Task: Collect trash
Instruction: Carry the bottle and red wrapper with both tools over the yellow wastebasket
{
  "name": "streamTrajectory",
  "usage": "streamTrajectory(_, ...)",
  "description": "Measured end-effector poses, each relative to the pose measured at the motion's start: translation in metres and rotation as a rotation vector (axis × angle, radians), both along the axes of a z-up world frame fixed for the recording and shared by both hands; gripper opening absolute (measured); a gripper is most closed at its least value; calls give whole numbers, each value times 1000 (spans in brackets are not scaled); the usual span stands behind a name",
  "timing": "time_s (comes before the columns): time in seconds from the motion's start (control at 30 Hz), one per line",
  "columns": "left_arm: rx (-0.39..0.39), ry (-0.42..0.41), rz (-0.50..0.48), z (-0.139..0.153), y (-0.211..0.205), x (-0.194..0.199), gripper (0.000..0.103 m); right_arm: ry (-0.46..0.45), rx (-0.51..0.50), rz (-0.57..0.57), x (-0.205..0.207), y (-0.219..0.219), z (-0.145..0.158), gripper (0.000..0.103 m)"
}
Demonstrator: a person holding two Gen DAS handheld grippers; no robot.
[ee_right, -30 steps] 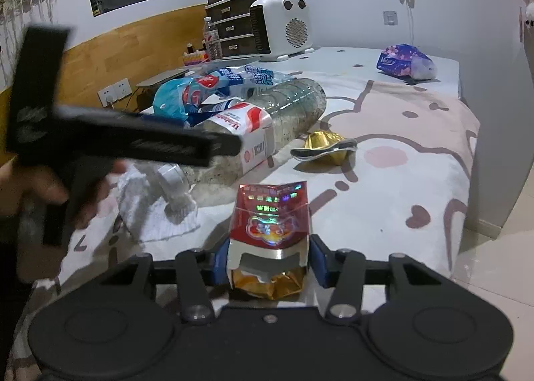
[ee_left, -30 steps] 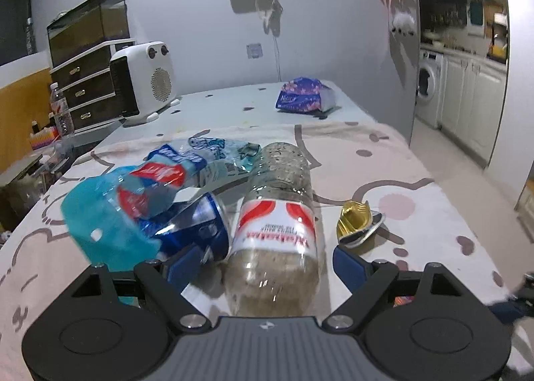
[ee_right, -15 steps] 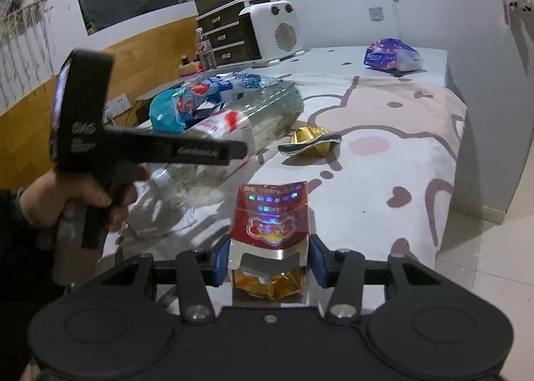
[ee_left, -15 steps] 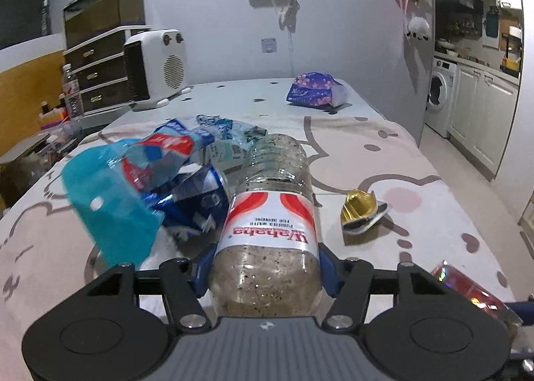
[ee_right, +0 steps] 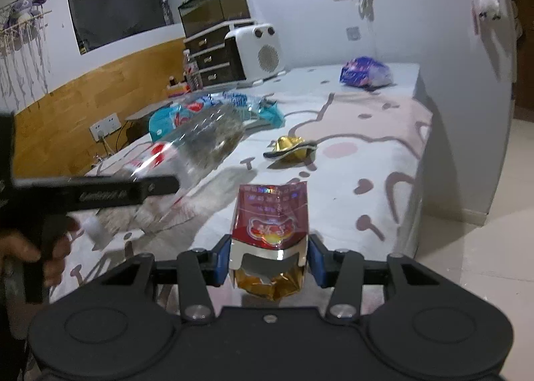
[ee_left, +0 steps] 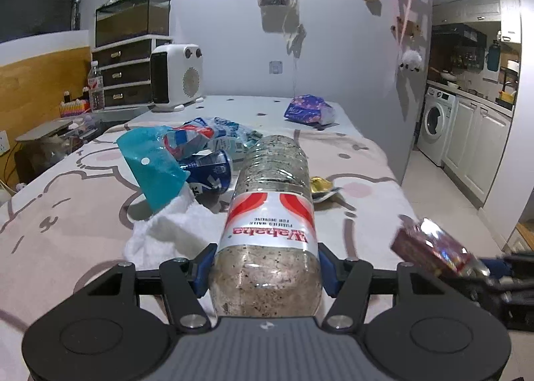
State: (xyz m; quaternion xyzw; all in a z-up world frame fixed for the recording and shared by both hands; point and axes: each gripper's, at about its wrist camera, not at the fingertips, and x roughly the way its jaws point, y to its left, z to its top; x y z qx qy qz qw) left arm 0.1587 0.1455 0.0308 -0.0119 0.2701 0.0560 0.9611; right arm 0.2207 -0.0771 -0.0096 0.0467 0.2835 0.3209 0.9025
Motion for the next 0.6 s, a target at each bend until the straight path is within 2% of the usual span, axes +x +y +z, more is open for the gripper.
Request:
streamTrajectory(0.27, -8, -48, -18, 12, -32, -39, 61, -56, 2, -52, -25, -28, 13, 47)
streamTrajectory(0.6, -4, -82, -75, 23, -85, -59, 61, -112, 14, -133, -48, -81, 25, 47)
